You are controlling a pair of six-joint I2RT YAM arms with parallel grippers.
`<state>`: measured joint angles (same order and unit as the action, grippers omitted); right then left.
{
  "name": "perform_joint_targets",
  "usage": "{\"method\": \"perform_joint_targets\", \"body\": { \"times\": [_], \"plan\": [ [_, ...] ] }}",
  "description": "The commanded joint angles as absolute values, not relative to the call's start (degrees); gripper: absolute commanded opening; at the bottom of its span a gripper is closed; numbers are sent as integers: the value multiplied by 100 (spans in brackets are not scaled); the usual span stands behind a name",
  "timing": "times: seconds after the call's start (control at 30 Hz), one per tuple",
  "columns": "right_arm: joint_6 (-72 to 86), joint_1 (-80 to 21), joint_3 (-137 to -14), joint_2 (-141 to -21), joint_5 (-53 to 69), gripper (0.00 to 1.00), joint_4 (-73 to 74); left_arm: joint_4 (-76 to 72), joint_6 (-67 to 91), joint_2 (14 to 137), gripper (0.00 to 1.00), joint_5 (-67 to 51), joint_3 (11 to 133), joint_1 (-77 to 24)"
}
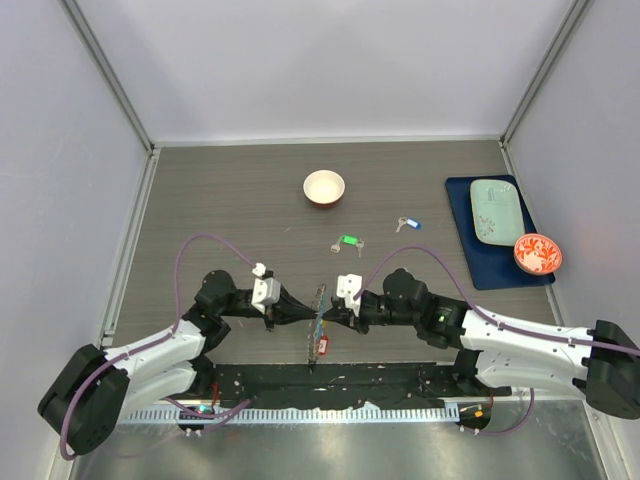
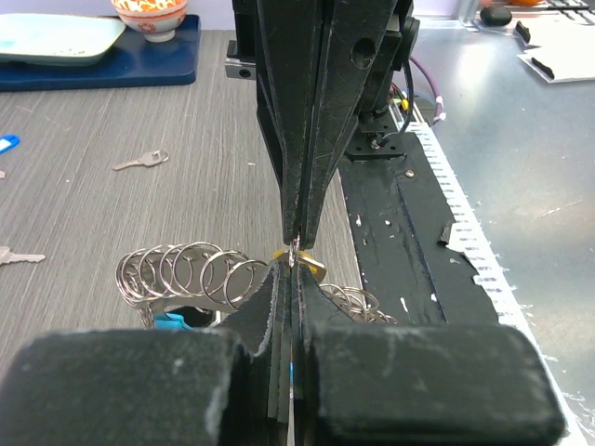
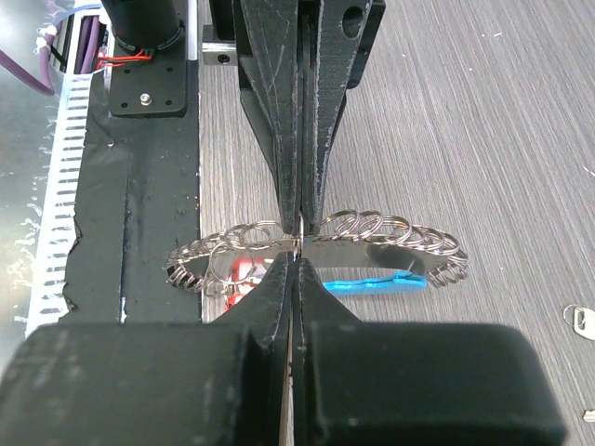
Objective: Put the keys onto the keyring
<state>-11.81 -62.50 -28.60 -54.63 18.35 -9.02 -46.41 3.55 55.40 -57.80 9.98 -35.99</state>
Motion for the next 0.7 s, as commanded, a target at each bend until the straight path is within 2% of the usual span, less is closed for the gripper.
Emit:
{"method": "perform_joint_targets", "body": {
  "times": [0.0,0.37,0.67],
  "plan": [
    [-1248,-6275,-3155,-5502,2013,1,-1398,-4799,333,5441,0,-5495,1151,-3612],
    [-1529,-6284,-3076,-5590,1705,1,-1142,-4825,1441,4615,0,-3957,809,-3621],
    [-1573,-6346,-3076,-5932,1652,1,-1705,-5070,1749,4017,0,-3446,510,-3744]
  ]
}}
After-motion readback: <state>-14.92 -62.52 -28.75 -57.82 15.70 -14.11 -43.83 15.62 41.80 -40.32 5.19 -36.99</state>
